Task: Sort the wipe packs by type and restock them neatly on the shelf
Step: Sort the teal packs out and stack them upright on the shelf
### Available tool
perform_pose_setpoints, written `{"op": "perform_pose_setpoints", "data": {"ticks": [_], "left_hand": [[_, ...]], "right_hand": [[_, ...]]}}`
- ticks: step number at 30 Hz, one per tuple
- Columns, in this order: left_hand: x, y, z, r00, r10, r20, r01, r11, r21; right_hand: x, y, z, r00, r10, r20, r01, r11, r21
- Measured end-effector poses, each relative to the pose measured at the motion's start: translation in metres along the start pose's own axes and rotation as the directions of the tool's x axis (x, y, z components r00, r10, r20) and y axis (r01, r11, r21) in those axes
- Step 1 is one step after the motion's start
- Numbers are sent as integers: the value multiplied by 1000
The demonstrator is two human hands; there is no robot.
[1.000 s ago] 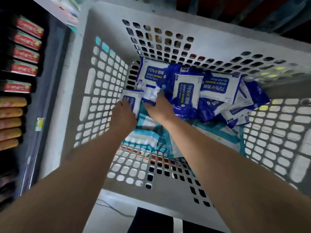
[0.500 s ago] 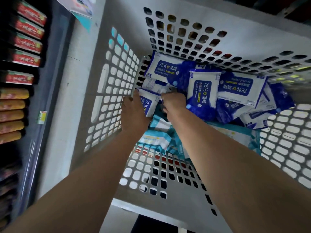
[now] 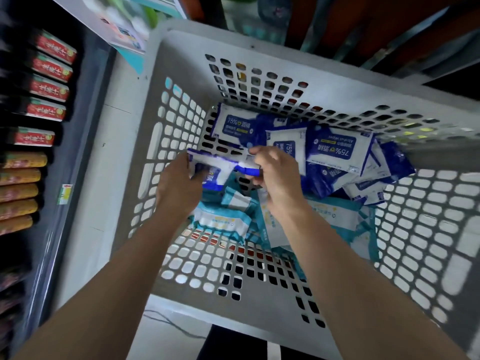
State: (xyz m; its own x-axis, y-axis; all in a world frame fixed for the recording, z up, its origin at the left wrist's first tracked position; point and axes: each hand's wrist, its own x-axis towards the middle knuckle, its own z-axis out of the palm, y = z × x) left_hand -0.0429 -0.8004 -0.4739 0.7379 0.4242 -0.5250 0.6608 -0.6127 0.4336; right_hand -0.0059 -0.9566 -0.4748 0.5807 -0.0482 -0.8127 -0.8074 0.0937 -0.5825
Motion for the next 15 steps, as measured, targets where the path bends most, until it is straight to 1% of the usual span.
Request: {"op": "perform_pose_setpoints", "data": {"ticks": [1,2,3,4,5,6,7,8,9,10,11,12,13,14,15], "left_hand": [[1,4,-1,1000,-7,-11,7,1000,-19],[3,8,0,999,-23,-23,21,998,-59],[9,11,3,998,-56,-35,50,989,-142],[16,15,6,994,-109,-30,97,959,-265],[24,19,11,986,-168,8,157,901,-404],[31,24,17,976,-210,63,212,826,-522],[40,26,26,966,-233,110,253,778,-574],[47,29,35,961,-239,139,276,785,-555],[52,31,43,962,-227,151,272,824,-497],[56,31,51,973,-173,155,222,887,-405],[58,29,56,982,-69,173,111,963,-247],[58,28,60,973,50,226,-43,998,-38],[59,25,62,940,143,308,-198,968,155],[60,23,62,903,200,381,-315,911,267],[62,21,62,877,212,432,-367,876,314]], "right_hand": [[0,-4,-6,998,58,27,-61,991,117],[1,-9,-13,992,113,59,-125,958,257],[3,-14,-20,983,161,93,-185,894,407],[6,-18,-26,975,188,120,-223,801,555],[12,-19,-32,973,190,129,-226,696,682],[19,-18,-36,977,180,115,-203,616,761],[24,-17,-38,983,160,90,-169,596,785],[28,-15,-39,990,131,60,-131,650,748],[30,-12,-38,996,84,15,-75,773,630],[29,-9,-36,1000,10,-18,-2,910,414],[26,-5,-33,995,-99,-29,102,985,139],[24,-1,-31,969,-246,-5,242,958,-150],[26,6,-31,912,-407,57,393,822,-412],[29,11,-31,847,-509,154,482,614,-625],[35,14,-32,816,-519,254,488,383,-784]]}}
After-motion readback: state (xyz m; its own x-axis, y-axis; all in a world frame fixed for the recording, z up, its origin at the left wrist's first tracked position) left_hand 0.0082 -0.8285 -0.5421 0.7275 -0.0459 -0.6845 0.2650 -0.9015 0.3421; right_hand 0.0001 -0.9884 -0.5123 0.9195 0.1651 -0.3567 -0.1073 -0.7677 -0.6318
